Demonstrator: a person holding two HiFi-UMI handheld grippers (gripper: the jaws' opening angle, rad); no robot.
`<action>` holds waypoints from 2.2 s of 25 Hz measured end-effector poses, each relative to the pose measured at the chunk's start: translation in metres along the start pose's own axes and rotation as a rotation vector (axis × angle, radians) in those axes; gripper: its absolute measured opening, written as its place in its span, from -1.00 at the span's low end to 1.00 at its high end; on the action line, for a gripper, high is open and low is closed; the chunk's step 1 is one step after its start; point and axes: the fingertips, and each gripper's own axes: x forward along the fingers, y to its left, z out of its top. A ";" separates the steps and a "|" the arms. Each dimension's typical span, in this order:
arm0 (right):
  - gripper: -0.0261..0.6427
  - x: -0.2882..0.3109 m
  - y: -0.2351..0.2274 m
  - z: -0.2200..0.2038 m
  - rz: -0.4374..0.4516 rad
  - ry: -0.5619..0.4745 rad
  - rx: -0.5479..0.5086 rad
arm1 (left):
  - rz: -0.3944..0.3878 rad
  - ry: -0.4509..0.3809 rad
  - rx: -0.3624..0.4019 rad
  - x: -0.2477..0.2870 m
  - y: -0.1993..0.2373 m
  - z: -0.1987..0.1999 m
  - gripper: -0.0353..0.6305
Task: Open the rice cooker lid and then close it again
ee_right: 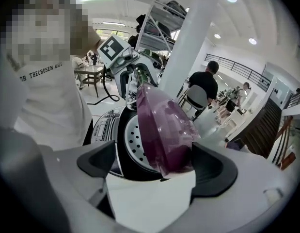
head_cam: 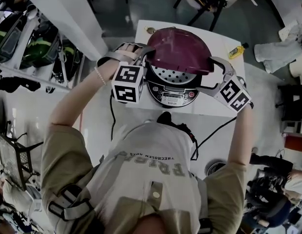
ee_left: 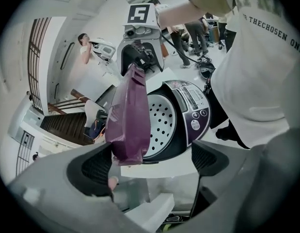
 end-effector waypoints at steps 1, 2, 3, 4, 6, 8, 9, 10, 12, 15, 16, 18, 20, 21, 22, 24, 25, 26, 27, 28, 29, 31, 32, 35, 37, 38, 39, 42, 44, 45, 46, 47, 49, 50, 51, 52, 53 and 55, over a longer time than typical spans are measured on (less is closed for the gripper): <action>0.48 0.002 0.005 -0.003 0.015 0.011 -0.001 | -0.014 0.003 0.006 0.002 -0.005 -0.001 0.69; 0.48 0.003 0.009 -0.006 0.030 0.021 -0.002 | -0.027 0.008 0.013 0.004 -0.010 -0.002 0.69; 0.48 0.005 0.013 -0.009 0.043 0.029 -0.002 | -0.038 0.015 0.021 0.006 -0.014 -0.003 0.69; 0.48 0.007 0.017 -0.013 0.056 0.036 -0.002 | -0.049 0.023 0.029 0.009 -0.019 -0.004 0.69; 0.48 0.011 0.025 -0.018 0.079 0.050 -0.003 | -0.070 0.035 0.041 0.013 -0.027 -0.006 0.69; 0.48 0.013 0.032 -0.024 0.100 0.069 -0.002 | -0.091 0.042 0.047 0.016 -0.035 -0.006 0.69; 0.48 0.014 0.035 -0.026 0.108 0.083 0.002 | -0.100 0.045 0.048 0.018 -0.038 -0.007 0.69; 0.48 0.014 0.037 -0.029 0.116 0.096 0.005 | -0.108 0.048 0.050 0.019 -0.041 -0.008 0.69; 0.48 0.017 0.042 -0.034 0.132 0.115 0.004 | -0.124 0.055 0.053 0.021 -0.047 -0.009 0.69; 0.48 0.021 0.050 -0.039 0.159 0.139 0.000 | -0.149 0.064 0.057 0.026 -0.056 -0.011 0.69; 0.48 0.022 0.052 -0.042 0.168 0.148 -0.001 | -0.158 0.067 0.059 0.028 -0.059 -0.011 0.69; 0.48 0.025 0.056 -0.045 0.185 0.151 -0.008 | -0.176 0.074 0.063 0.030 -0.063 -0.012 0.69; 0.48 0.027 0.058 -0.049 0.197 0.161 -0.009 | -0.190 0.078 0.065 0.032 -0.066 -0.012 0.69; 0.48 0.027 0.059 -0.050 0.202 0.166 -0.009 | -0.195 0.080 0.066 0.033 -0.067 -0.013 0.69; 0.48 0.028 0.060 -0.050 0.207 0.169 -0.011 | -0.200 0.081 0.067 0.033 -0.068 -0.013 0.69; 0.48 0.029 0.062 -0.051 0.219 0.172 -0.014 | -0.209 0.082 0.066 0.034 -0.070 -0.013 0.69; 0.48 0.030 0.063 -0.051 0.226 0.174 -0.016 | -0.215 0.082 0.066 0.035 -0.071 -0.014 0.69; 0.48 0.031 0.064 -0.052 0.234 0.177 -0.018 | -0.221 0.082 0.066 0.036 -0.073 -0.014 0.69; 0.48 0.032 0.066 -0.054 0.242 0.185 -0.019 | -0.227 0.083 0.067 0.038 -0.074 -0.015 0.69; 0.48 0.033 0.067 -0.056 0.249 0.193 -0.020 | -0.233 0.085 0.069 0.039 -0.076 -0.016 0.69; 0.48 0.034 0.069 -0.057 0.254 0.199 -0.022 | -0.237 0.086 0.072 0.040 -0.078 -0.016 0.69; 0.48 0.034 0.071 -0.057 0.263 0.201 -0.022 | -0.243 0.087 0.075 0.040 -0.079 -0.017 0.69; 0.48 0.034 0.071 -0.057 0.267 0.200 -0.021 | -0.247 0.086 0.075 0.040 -0.079 -0.016 0.69; 0.48 0.034 0.072 -0.058 0.283 0.210 -0.028 | -0.259 0.090 0.080 0.040 -0.080 -0.017 0.69; 0.49 0.035 0.073 -0.059 0.295 0.223 -0.036 | -0.266 0.098 0.093 0.040 -0.081 -0.019 0.69; 0.49 0.035 0.074 -0.060 0.301 0.228 -0.041 | -0.269 0.101 0.100 0.041 -0.081 -0.019 0.69; 0.49 0.035 0.074 -0.060 0.306 0.232 -0.046 | -0.274 0.104 0.105 0.041 -0.081 -0.020 0.69; 0.49 0.035 0.074 -0.062 0.323 0.248 -0.067 | -0.288 0.111 0.115 0.041 -0.081 -0.021 0.69; 0.49 0.035 0.075 -0.064 0.335 0.275 -0.085 | -0.293 0.122 0.132 0.042 -0.080 -0.022 0.69; 0.49 0.035 0.074 -0.066 0.342 0.297 -0.101 | -0.294 0.131 0.145 0.042 -0.080 -0.022 0.69; 0.49 0.035 0.074 -0.067 0.349 0.322 -0.120 | -0.295 0.142 0.161 0.043 -0.080 -0.024 0.69; 0.49 0.035 0.074 -0.069 0.358 0.346 -0.139 | -0.299 0.153 0.175 0.043 -0.079 -0.025 0.69; 0.49 0.036 0.075 -0.071 0.372 0.377 -0.159 | -0.310 0.166 0.192 0.044 -0.081 -0.026 0.69; 0.49 0.036 0.076 -0.071 0.375 0.385 -0.162 | -0.315 0.165 0.190 0.044 -0.082 -0.026 0.69; 0.49 0.037 0.077 -0.072 0.374 0.390 -0.165 | -0.318 0.160 0.182 0.044 -0.083 -0.026 0.69; 0.49 0.038 0.078 -0.073 0.369 0.392 -0.168 | -0.316 0.152 0.171 0.045 -0.083 -0.025 0.69; 0.49 0.038 0.078 -0.074 0.363 0.389 -0.171 | -0.312 0.145 0.163 0.045 -0.084 -0.025 0.69; 0.49 0.039 0.077 -0.072 0.350 0.367 -0.166 | -0.303 0.131 0.150 0.044 -0.083 -0.024 0.69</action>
